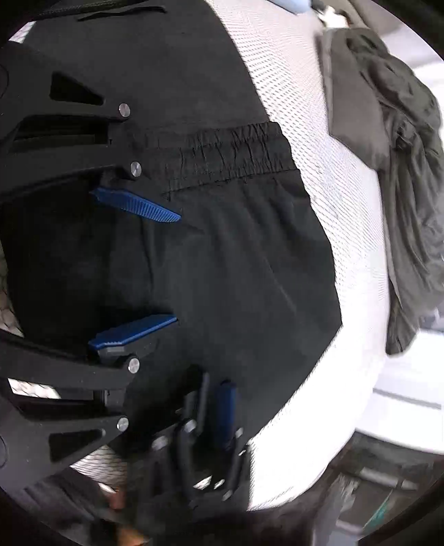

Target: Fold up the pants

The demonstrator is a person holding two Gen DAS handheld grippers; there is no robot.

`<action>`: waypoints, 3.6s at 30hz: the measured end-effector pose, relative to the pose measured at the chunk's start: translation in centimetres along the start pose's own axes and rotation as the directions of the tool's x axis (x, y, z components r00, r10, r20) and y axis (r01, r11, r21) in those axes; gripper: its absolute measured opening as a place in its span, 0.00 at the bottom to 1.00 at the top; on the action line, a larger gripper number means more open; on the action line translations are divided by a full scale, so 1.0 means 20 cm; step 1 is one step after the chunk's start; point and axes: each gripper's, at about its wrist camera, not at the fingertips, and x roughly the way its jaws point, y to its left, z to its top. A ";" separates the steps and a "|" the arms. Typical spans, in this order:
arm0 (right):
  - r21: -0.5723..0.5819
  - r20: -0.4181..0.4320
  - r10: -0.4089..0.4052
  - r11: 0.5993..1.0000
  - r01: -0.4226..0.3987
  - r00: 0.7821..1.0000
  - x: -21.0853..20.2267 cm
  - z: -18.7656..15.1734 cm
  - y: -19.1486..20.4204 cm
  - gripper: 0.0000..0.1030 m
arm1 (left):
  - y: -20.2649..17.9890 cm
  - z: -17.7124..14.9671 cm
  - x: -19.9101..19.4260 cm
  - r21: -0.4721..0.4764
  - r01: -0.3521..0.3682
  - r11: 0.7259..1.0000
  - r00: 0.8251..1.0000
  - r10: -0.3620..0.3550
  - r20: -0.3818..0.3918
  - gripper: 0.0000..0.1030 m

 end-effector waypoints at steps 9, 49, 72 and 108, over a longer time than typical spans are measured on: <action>0.118 0.007 -0.041 0.992 0.039 0.999 -0.16 -0.05 -0.24 0.34 | 0.09 -0.02 -0.18 -0.063 0.049 0.997 0.996 -0.044 0.081 0.53; 0.191 0.051 -0.081 0.979 0.070 0.995 0.18 0.36 -0.28 0.42 | 0.17 0.30 -0.01 -0.164 -0.071 0.984 0.992 0.088 0.096 0.58; 0.123 0.018 0.073 0.990 -0.075 0.997 0.09 0.20 -0.03 0.43 | -0.01 0.04 -0.15 -0.005 0.018 1.000 0.999 -0.018 0.046 0.66; 0.361 0.070 0.021 0.932 -0.045 0.997 -0.02 0.00 -0.50 0.79 | 1.50 -0.77 -0.75 -0.926 -0.051 0.373 0.904 0.412 0.116 0.01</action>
